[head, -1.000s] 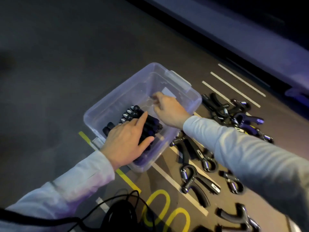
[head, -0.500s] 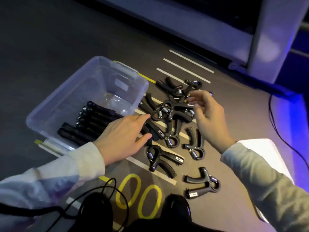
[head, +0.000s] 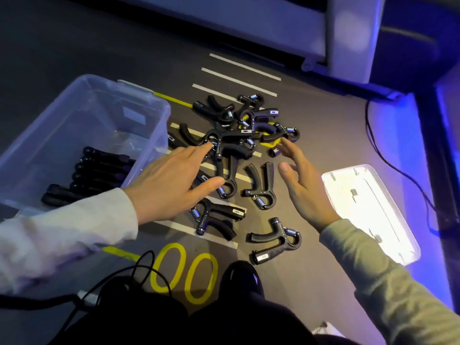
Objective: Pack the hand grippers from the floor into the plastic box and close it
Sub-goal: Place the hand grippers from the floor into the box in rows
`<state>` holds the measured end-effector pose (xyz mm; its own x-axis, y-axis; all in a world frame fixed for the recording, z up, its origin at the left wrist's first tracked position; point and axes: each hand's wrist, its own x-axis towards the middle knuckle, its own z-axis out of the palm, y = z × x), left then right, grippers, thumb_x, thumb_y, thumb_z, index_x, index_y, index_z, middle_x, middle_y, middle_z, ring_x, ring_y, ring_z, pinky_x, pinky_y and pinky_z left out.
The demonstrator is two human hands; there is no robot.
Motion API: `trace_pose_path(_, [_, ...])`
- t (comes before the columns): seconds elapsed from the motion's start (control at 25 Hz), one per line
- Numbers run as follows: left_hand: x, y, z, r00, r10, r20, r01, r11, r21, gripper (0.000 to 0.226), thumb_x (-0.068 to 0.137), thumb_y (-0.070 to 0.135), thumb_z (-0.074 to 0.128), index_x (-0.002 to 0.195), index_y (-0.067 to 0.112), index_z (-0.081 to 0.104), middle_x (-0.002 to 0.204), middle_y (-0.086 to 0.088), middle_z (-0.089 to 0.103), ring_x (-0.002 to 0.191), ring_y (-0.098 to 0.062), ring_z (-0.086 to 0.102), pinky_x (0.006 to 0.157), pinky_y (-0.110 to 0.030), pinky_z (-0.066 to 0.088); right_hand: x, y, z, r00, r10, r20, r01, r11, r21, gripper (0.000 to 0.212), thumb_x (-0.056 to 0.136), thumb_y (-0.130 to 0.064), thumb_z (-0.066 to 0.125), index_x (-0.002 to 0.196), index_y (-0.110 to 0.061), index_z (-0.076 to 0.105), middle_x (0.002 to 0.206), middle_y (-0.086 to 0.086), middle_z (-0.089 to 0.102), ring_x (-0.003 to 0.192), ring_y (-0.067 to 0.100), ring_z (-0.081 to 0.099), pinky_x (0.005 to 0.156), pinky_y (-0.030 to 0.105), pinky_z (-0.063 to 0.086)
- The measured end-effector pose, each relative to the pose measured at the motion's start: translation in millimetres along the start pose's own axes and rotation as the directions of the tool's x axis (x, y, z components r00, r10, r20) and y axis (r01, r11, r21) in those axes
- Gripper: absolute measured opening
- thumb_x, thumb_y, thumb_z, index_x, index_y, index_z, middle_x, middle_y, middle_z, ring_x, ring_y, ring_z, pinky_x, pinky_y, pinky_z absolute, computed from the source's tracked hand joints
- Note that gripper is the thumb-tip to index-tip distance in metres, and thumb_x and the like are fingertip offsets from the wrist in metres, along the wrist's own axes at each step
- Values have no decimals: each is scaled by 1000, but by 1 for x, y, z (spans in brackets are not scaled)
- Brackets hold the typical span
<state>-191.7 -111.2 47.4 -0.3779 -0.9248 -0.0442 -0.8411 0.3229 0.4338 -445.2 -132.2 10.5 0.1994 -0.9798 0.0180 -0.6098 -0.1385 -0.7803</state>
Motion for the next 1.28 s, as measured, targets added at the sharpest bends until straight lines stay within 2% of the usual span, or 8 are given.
trace_pose_path(0.08, [2, 1, 6, 999, -24, 43, 25, 1000, -14, 77, 84, 60, 32, 147, 18, 15, 147, -1, 35, 132, -17, 35, 101, -36, 35, -7, 19, 0, 999, 50, 9, -50, 999, -14, 77, 85, -69, 31, 146, -22, 29, 145, -6, 43, 132, 3, 39, 108, 22, 32])
trace_pose_path(0.32, [12, 2, 29, 993, -5, 116, 7, 1000, -19, 75, 86, 52, 46, 146, 18, 17, 148, 0, 34, 133, -16, 35, 103, -41, 38, -21, 79, 26, 963, 256, 83, -225, 936, -273, 56, 94, -32, 52, 144, -19, 32, 139, 2, 49, 126, 17, 49, 100, 28, 39])
trace_pose_path(0.48, [14, 2, 32, 990, 15, 138, -21, 999, 42, 68, 87, 51, 46, 145, 23, 23, 144, 4, 38, 127, -15, 41, 98, -38, 42, -1, 106, 49, 957, 201, 211, -68, 857, -510, 50, 95, -23, 49, 143, -22, 36, 142, -1, 44, 122, 22, 52, 95, 33, 47])
trace_pose_path(0.64, [6, -9, 32, 991, 9, 132, -18, 997, 70, 63, 88, 57, 42, 141, 25, 31, 139, 4, 45, 126, -14, 43, 96, -37, 44, 32, 119, 65, 930, 192, 314, 120, 649, -751, 47, 95, -17, 47, 141, -20, 36, 137, 3, 45, 118, 26, 50, 93, 36, 45])
trace_pose_path(0.76, [1, -19, 33, 990, -26, 142, 16, 998, 68, 78, 75, 67, 22, 139, 24, 36, 133, 2, 52, 121, -17, 48, 94, -37, 45, 47, 123, 71, 918, 207, 339, 180, 544, -819, 49, 92, -16, 50, 138, -17, 33, 123, 9, 54, 111, 29, 52, 89, 36, 42])
trace_pose_path(0.88, [-1, -23, 33, 987, -58, 153, 49, 997, 57, 79, 73, 67, 20, 139, 26, 36, 133, 3, 52, 119, -16, 49, 92, -34, 44, 51, 126, 74, 919, 111, 377, 286, 469, -836, 38, 93, -25, 44, 128, -12, 37, 109, 8, 67, 102, 27, 55, 85, 35, 36])
trace_pose_path(1.16, [-9, -25, 34, 978, -113, 176, 111, 994, 22, 62, 87, 55, 43, 142, 29, 29, 139, 7, 44, 114, -14, 50, 93, -25, 37, 45, 142, 76, 910, 58, 410, 344, 445, -827, 41, 92, -18, 50, 129, -6, 36, 108, 7, 65, 101, 25, 55, 85, 32, 38])
trace_pose_path(1.28, [-9, -27, 32, 979, -124, 163, 122, 992, 25, 60, 90, 52, 44, 143, 30, 26, 142, 10, 39, 114, -10, 47, 94, -22, 35, 44, 136, 74, 935, 93, 343, 205, 646, -735, 38, 91, -14, 50, 127, -8, 40, 108, 9, 63, 99, 25, 54, 84, 32, 41])
